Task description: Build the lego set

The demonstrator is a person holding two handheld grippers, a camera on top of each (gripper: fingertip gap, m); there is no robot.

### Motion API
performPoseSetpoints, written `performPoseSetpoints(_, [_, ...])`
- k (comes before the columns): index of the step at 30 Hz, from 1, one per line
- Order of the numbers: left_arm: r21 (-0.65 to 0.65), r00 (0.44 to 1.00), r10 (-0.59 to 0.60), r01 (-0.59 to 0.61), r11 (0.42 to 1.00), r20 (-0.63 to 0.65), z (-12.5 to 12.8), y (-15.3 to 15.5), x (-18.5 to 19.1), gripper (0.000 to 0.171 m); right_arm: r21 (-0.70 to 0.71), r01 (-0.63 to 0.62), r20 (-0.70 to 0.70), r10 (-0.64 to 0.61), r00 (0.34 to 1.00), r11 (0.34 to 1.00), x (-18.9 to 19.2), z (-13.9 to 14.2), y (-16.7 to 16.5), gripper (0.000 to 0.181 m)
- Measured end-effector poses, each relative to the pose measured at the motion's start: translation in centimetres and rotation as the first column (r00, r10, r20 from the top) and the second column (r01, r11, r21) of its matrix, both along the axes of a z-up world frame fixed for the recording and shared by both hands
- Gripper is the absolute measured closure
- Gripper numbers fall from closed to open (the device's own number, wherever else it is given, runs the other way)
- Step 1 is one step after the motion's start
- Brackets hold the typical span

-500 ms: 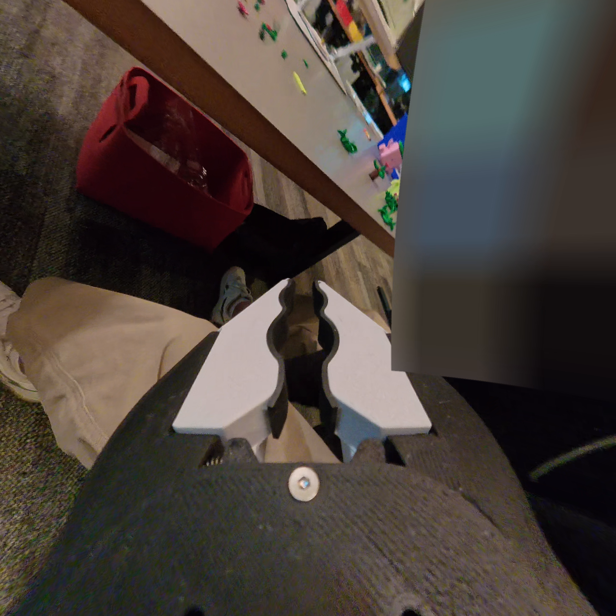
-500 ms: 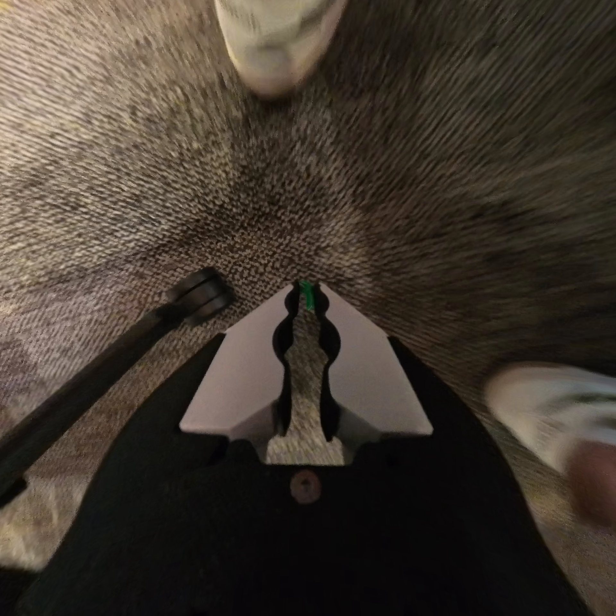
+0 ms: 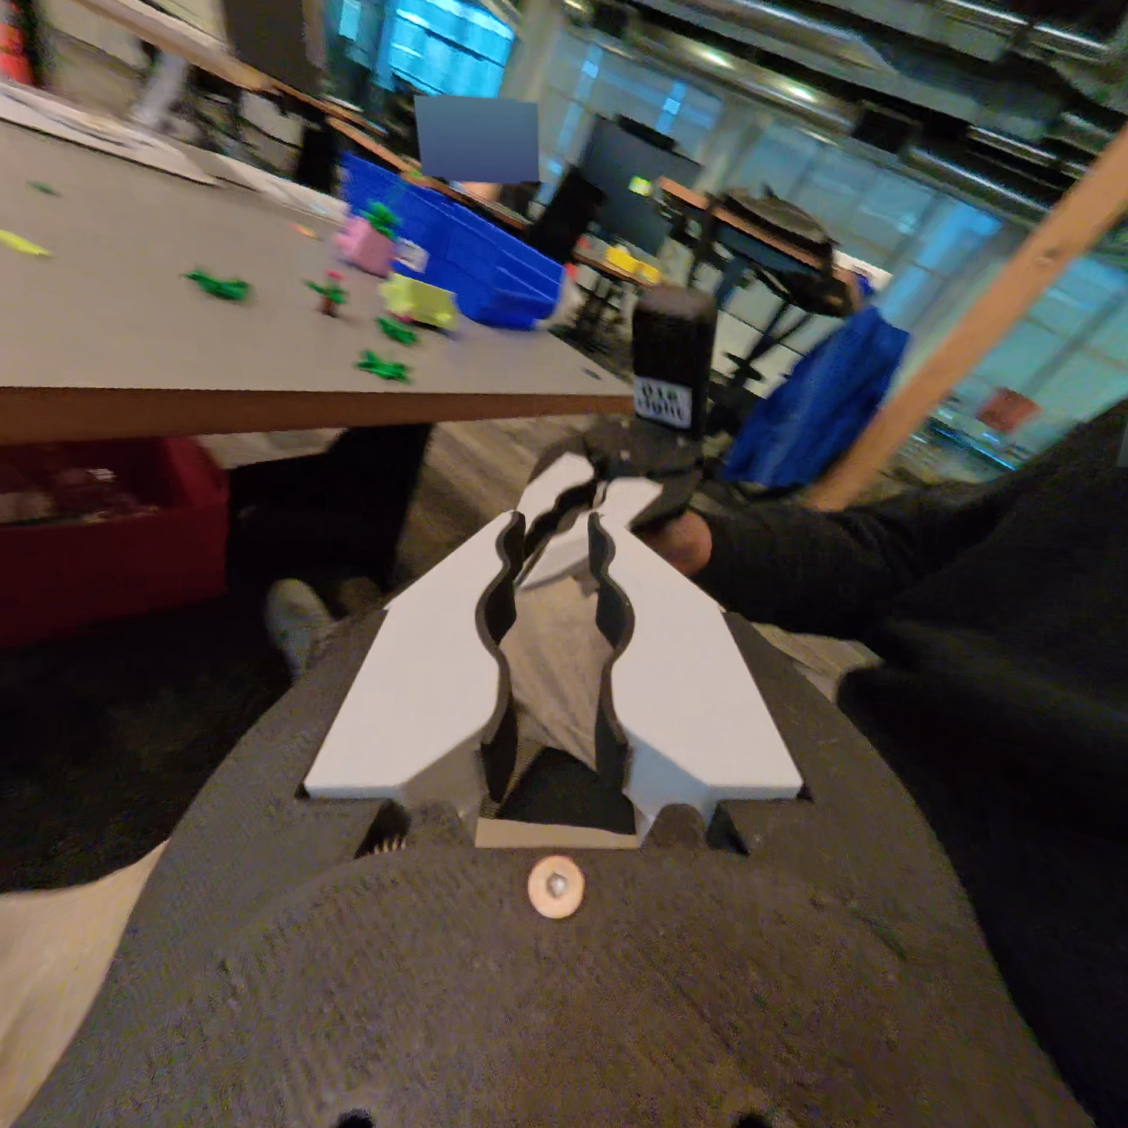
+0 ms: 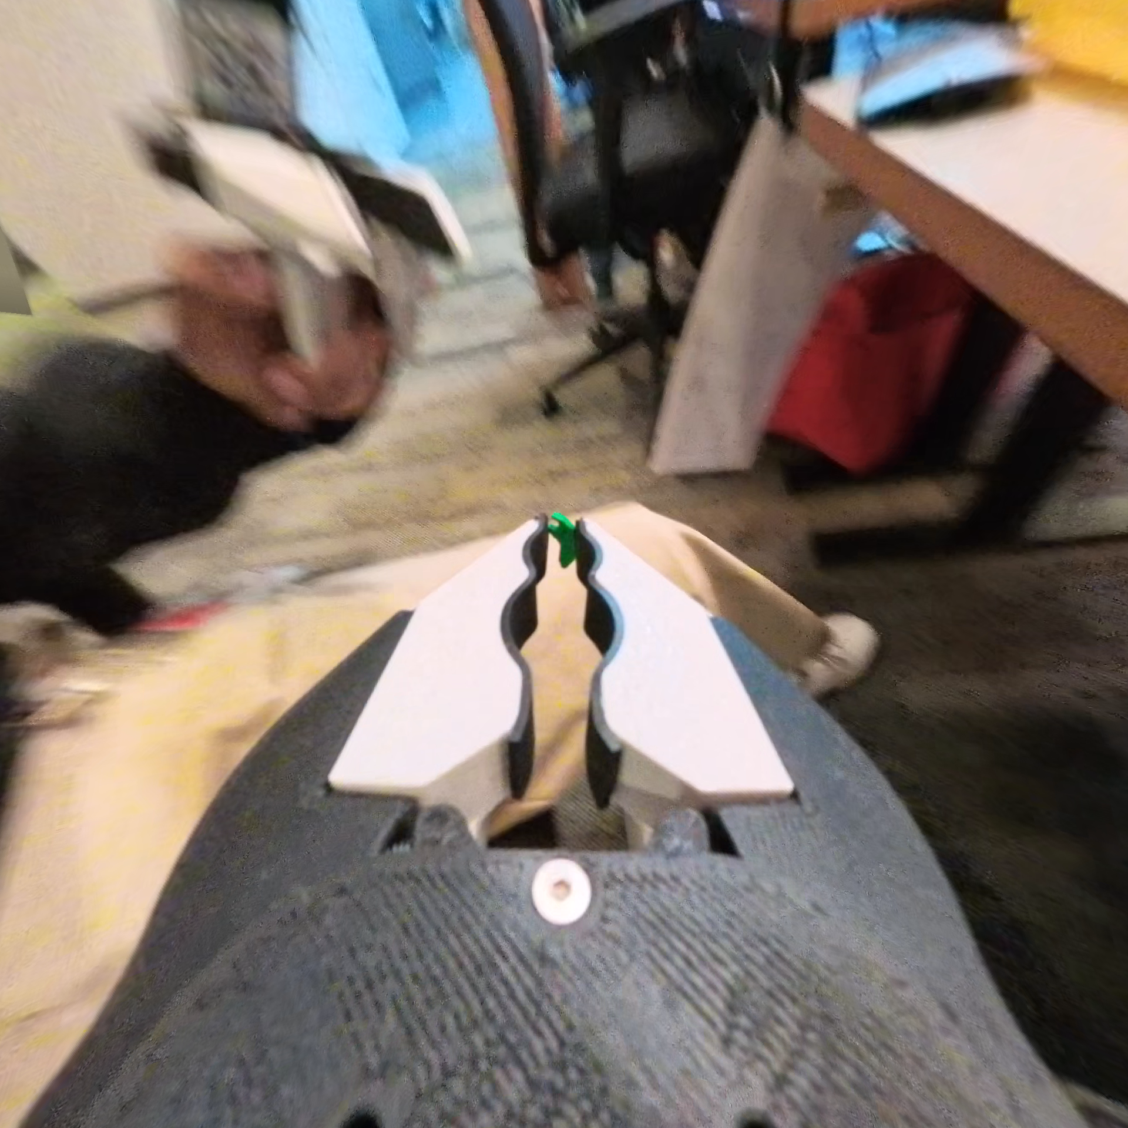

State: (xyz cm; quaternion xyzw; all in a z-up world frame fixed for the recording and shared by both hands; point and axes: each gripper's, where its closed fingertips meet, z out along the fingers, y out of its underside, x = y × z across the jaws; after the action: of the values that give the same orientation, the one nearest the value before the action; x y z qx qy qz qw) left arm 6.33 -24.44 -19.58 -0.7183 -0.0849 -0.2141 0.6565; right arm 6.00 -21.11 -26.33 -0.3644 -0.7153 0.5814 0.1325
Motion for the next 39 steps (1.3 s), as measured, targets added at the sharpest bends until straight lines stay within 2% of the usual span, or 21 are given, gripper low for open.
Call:
performPoseSetpoints(3, [0.061, 0.992, -0.12, 0.122, 0.991, -0.03, 1.4, 0.1, 3.9, 0.153, -0.272, -0.101, -0.007, 0.103, 0.995, 0.957, 5.3, 6.2, -0.4, 0.174])
performPoseSetpoints(5, [0.106, 0.986, -0.164, 0.167, 0.98, -0.039, 2.4, 0.2, 6.3, 0.152, -0.449, -0.141, 0.001, 0.158, 0.987, 0.882, 8.1, 8.6, 0.1, 0.175])
performPoseSetpoints(7, [0.112, 0.978, -0.205, 0.209, 0.971, -0.043, 2.7, 0.3, 8.6, 0.149, -0.615, -0.182, -0.004, 0.227, 0.974, 0.767, 10.5, 10.2, 0.8, 0.175])
performPoseSetpoints(9, [0.086, 0.966, -0.253, 0.257, 0.963, -0.051, 2.2, 0.4, 10.9, 0.149, -0.751, -0.212, -0.006, 0.316, 0.949, 0.625, 12.4, 10.8, 1.4, 0.175])
performPoseSetpoints(12, [0.045, 0.953, -0.295, 0.298, 0.953, -0.07, 1.4, 0.6, 13.5, 0.15, -0.875, -0.23, -0.018, 0.447, 0.894, 0.426, 14.7, 10.0, 1.8, 0.175])
performPoseSetpoints(14, [0.027, 0.951, -0.297, 0.3, 0.953, -0.087, 1.0, 0.9, 14.5, 0.15, -0.919, -0.213, -0.005, 0.529, 0.848, 0.333, 15.6, 9.2, 1.4, 0.176])
performPoseSetpoints(16, [0.029, 0.945, -0.312, 0.316, 0.948, -0.095, 1.1, 1.0, 15.4, 0.15, -0.932, -0.204, 0.029, 0.621, 0.783, 0.3, 15.9, 8.9, 0.2, 0.175])
performPoseSetpoints(18, [0.036, 0.942, -0.323, 0.327, 0.944, -0.091, 1.2, 1.1, 16.0, 0.15, -0.925, -0.24, 0.042, 0.706, 0.707, 0.295, 16.6, 8.6, -1.0, 0.175])
performPoseSetpoints(20, [0.026, 0.938, -0.336, 0.339, 0.94, -0.083, 0.9, 1.0, 16.3, 0.15, -0.931, -0.234, 0.058, 0.747, 0.662, 0.279, 16.8, 8.0, -1.7, 0.175])
performPoseSetpoints(26, [0.001, 0.926, -0.373, 0.374, 0.928, -0.057, 0.2, 0.4, 16.7, 0.153, -0.953, -0.187, 0.082, 0.798, 0.598, 0.238, 16.6, 6.7, -2.5, 0.175])
performPoseSetpoints(34, [-0.05, 0.89, -0.456, 0.455, 0.889, -0.019, -1.0, 0.4, 18.0, 0.165, -0.954, -0.196, 0.085, 0.834, 0.545, 0.225, 17.5, 6.3, -3.4, 0.175])
performPoseSetpoints(39, [-0.048, 0.874, -0.486, 0.485, 0.873, -0.005, -1.0, 0.3, 18.4, 0.164, -0.954, -0.203, 0.084, 0.846, 0.526, 0.221, 17.9, 6.3, -3.5, 0.175])
